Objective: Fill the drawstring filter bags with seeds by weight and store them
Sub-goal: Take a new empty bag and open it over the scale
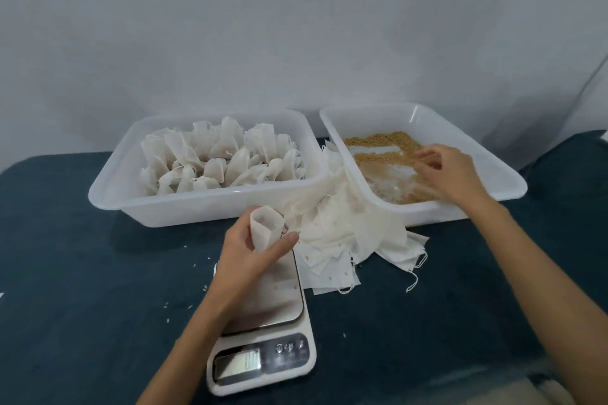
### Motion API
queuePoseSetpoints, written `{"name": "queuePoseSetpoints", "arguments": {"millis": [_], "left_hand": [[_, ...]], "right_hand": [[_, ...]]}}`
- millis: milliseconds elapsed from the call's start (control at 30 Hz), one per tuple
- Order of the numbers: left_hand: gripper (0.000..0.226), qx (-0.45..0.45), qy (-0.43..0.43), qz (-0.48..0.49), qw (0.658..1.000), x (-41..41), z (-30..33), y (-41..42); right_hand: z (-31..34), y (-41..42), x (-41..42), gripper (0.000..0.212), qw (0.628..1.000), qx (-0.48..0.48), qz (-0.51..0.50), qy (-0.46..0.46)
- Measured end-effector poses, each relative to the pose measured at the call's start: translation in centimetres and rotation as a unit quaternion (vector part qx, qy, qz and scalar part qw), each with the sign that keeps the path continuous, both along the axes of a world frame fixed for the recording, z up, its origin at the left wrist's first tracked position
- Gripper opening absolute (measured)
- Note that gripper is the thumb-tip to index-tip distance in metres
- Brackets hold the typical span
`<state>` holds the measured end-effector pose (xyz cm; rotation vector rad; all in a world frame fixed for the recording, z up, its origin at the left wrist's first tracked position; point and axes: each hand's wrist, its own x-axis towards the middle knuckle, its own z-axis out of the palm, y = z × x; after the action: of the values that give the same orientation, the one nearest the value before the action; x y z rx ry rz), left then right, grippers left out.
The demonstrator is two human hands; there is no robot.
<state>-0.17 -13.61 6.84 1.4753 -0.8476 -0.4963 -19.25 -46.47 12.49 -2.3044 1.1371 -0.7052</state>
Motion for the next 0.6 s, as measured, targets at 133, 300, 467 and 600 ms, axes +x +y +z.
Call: {"name": "queuePoseSetpoints", "arguments": {"millis": [133, 300, 467, 600], "left_hand": [[0.027, -0.023, 0.01, 0.008, 1.0, 0.4, -0.1, 0.0], [0.03, -0.038, 0.01, -0.011, 0.999, 0.2, 0.4, 0.0], [0.024, -0.04, 0.006, -0.015, 0.999, 0.0, 0.1, -0.1], [0.026, -0.04, 0.006, -0.01, 0.999, 0.0, 0.0, -0.3]], "right_hand": [[-1.7, -5.5, 1.7, 0.055, 0.948, 0.035, 0.009, 0.317], [-2.5, -6.8, 3.2, 0.021, 0.937, 0.007, 0.018, 0.35], [-1.9, -7.9, 2.8, 0.023, 0.947, -0.051, -0.044, 0.315], [-1.5, -9.2, 1.6, 0.049, 0.93, -0.032, -0.097, 0.354]]}}
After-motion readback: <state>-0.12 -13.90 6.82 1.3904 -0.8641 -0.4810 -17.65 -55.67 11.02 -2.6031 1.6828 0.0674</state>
